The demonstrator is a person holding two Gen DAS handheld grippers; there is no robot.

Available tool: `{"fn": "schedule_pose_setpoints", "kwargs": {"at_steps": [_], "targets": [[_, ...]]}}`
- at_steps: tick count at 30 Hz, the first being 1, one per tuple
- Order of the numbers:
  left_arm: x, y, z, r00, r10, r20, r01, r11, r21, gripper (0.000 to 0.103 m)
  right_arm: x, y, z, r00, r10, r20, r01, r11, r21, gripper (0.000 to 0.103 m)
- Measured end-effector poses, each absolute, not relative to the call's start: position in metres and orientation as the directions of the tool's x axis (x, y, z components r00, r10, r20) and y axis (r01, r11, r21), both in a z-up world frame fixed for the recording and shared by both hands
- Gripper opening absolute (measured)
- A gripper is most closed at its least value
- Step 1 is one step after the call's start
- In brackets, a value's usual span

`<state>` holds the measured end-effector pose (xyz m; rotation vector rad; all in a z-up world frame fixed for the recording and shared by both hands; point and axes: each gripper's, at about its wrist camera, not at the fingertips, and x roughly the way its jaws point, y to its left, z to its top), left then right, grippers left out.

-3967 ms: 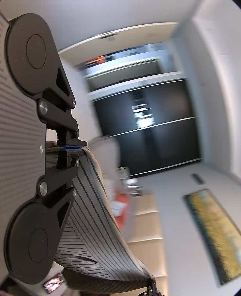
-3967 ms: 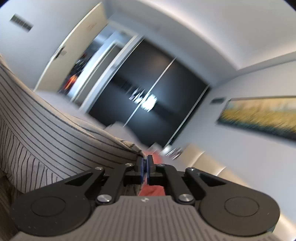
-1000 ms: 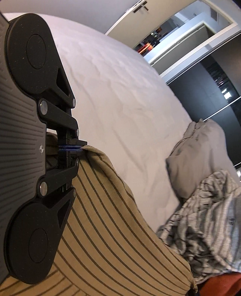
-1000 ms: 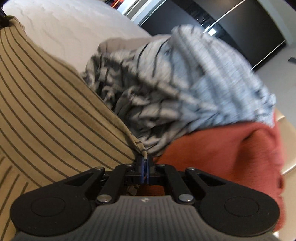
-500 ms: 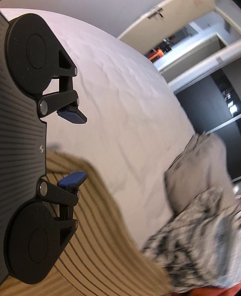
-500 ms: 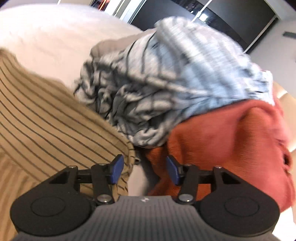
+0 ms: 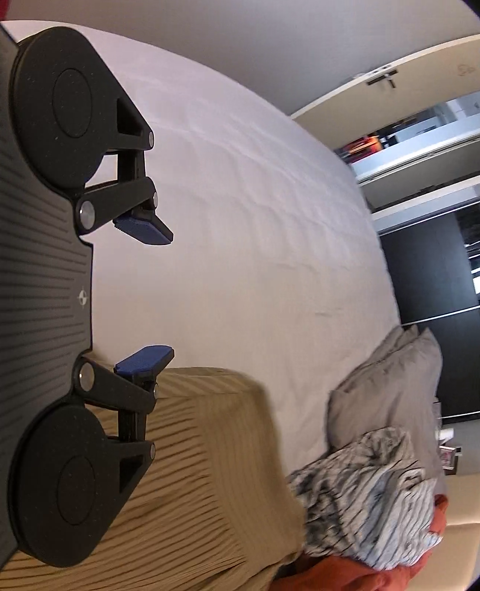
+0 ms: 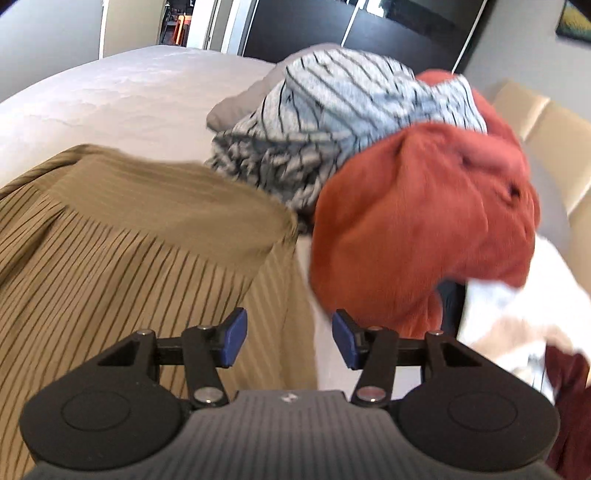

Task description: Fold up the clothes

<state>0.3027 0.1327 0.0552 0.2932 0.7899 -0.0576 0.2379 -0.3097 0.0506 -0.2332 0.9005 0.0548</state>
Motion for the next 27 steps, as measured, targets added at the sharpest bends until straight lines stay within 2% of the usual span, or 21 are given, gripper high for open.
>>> {"fn": "schedule_pose_setpoints", "kwargs": {"at_steps": [3, 8, 15, 18, 21, 22, 24, 26, 27], "targets": [[0.279, 0.144, 0.040, 0.681, 0.074, -0.728, 0.151, 0.959, 0.239, 0.060, 0.215, -0.312, 0.046, 0.607, -0.042, -0.794, -0.127, 0.981, -0.149, 0.055], [0.267, 0.167, 0.009, 0.631, -0.019, -0.775, 0.118, 0.990, 0.071, 0.060, 0.199, -0.324, 0.031, 0.591, 0.003, -0.807, -0.084, 0.995, -0.058, 0.055], [0.282, 0.173, -0.025, 0.595, -0.016, -0.804, 0.096, 0.994, 0.051, 0.059, 0.209, -0.324, -0.004, 0.541, 0.049, -0.840, -0.074, 0.997, 0.011, 0.055], [0.287, 0.173, -0.039, 0.580, 0.001, -0.814, 0.086, 0.994, 0.062, 0.059, 0.218, -0.319, -0.019, 0.530, 0.011, -0.848, -0.080, 0.996, -0.037, 0.056], [0.291, 0.171, -0.046, 0.568, -0.009, -0.823, 0.094, 0.994, 0.054, 0.052, 0.227, -0.321, -0.035, 0.515, -0.001, -0.857, -0.055, 0.998, -0.035, 0.056], [0.293, 0.171, -0.048, 0.564, -0.017, -0.826, 0.097, 0.994, 0.045, 0.045, 0.230, -0.323, -0.041, 0.500, 0.016, -0.866, -0.047, 0.999, -0.008, 0.053], [0.294, 0.171, -0.048, 0.563, -0.025, -0.826, 0.094, 0.995, 0.034, 0.036, 0.232, -0.323, -0.049, 0.475, 0.045, -0.879, -0.051, 0.998, 0.023, 0.041], [0.295, 0.172, -0.045, 0.569, -0.026, -0.822, 0.084, 0.996, 0.027, 0.020, 0.231, -0.318, -0.052, 0.476, 0.046, -0.878, -0.080, 0.997, 0.009, 0.018], [0.296, 0.172, -0.044, 0.572, -0.026, -0.820, 0.080, 0.997, 0.024, 0.015, 0.230, -0.316, -0.050, 0.485, 0.036, -0.874, -0.091, 0.996, -0.009, 0.009]]}}
